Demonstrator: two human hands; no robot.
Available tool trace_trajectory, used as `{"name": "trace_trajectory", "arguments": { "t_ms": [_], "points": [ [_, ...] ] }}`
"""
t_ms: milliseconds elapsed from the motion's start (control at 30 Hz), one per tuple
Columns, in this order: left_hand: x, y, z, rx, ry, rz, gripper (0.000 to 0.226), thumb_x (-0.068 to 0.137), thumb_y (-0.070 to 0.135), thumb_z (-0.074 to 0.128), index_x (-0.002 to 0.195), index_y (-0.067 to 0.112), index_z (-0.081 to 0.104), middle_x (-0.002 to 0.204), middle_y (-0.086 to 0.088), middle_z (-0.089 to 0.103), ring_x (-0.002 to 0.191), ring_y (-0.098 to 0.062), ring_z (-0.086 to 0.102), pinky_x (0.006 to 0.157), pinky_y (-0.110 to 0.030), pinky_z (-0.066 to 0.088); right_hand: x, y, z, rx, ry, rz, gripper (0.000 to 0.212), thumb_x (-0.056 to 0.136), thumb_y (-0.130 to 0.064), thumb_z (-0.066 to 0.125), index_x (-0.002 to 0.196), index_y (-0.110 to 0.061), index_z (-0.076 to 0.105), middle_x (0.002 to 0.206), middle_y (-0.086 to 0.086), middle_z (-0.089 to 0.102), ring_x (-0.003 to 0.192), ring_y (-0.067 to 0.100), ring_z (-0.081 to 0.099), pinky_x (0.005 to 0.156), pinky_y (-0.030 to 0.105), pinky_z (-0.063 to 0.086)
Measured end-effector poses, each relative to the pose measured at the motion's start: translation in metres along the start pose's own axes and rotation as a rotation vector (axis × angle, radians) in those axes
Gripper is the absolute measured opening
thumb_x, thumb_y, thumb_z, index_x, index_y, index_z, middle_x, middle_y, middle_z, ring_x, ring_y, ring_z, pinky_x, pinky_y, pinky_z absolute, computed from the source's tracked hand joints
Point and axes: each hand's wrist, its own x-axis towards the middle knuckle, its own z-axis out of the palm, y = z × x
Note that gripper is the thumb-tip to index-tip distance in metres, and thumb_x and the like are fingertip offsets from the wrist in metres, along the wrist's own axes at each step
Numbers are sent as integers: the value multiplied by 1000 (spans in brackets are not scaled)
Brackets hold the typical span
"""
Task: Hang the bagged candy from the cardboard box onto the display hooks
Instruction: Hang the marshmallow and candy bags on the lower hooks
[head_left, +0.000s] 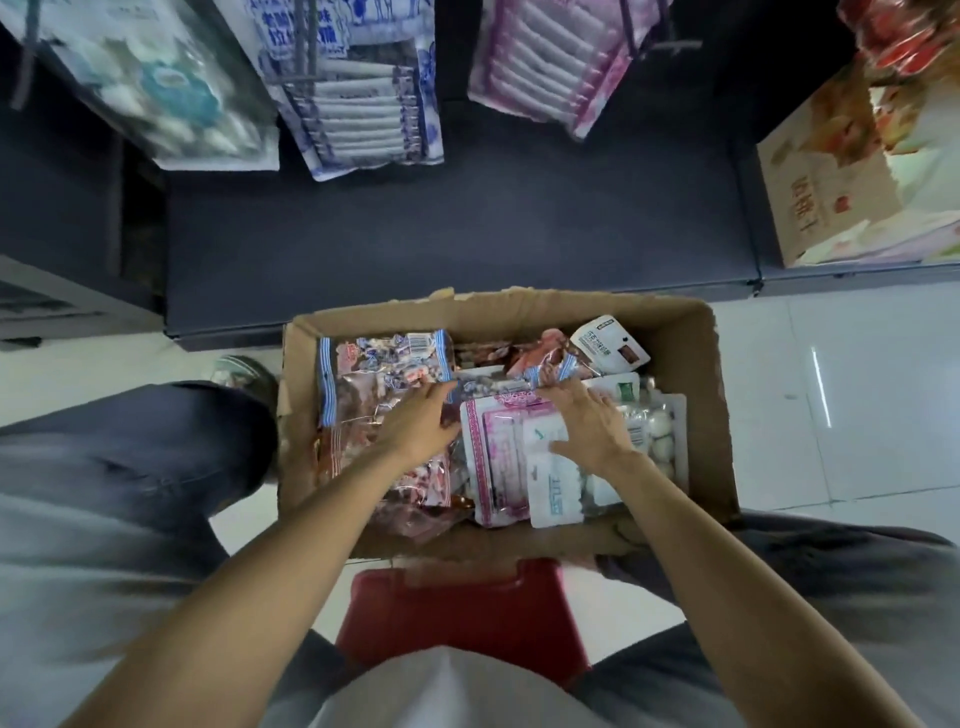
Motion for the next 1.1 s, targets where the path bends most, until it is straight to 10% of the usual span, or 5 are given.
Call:
{"name": "trace_trajectory", "arguments": {
  "t_ms": [233,500,700,933,1100],
  "points": [
    [11,30,20,-99,85,-68,39,96,31,53,134,21,46,63,1,56,43,-5,44,46,-22,39,-12,23,-1,-40,80,-123,48,89,-39,61,133,-22,52,139,2,50,134,23,36,109,37,25],
    [7,10,-14,-422,399,-176,28,99,17,47,125,8,53,96,-4,62,59,-6,49,51,-12,41,-19,25,-28,356,441,-68,21,88,-16,67,105,-5,63,87,15,68,87,35,62,78,40,49],
    [-10,-62,-42,-383,648,-370,26,94,16,52,119,8,57,115,-17,62,104,-37,59,87,-42,47,-36,5,-50,615,573,-7,21,95,-23,56,106,-6,63,91,10,66,81,25,62,70,40,51],
    [-38,-56,-75,-528,421,-90,68,84,44,66,142,25,36,147,-2,37,134,-20,38,110,-39,35,-66,-35,-96,747,554,-144,14,97,-30,52,98,-19,62,83,-6,64,75,11,60,68,38,51],
    [-97,5,-129,-954,344,326,50,83,18,66,129,21,47,119,15,58,103,7,58,86,-14,47,-84,-89,-157,914,521,-314,11,96,-24,55,101,-24,64,94,-7,70,88,10,67,78,34,55]
  ]
}}
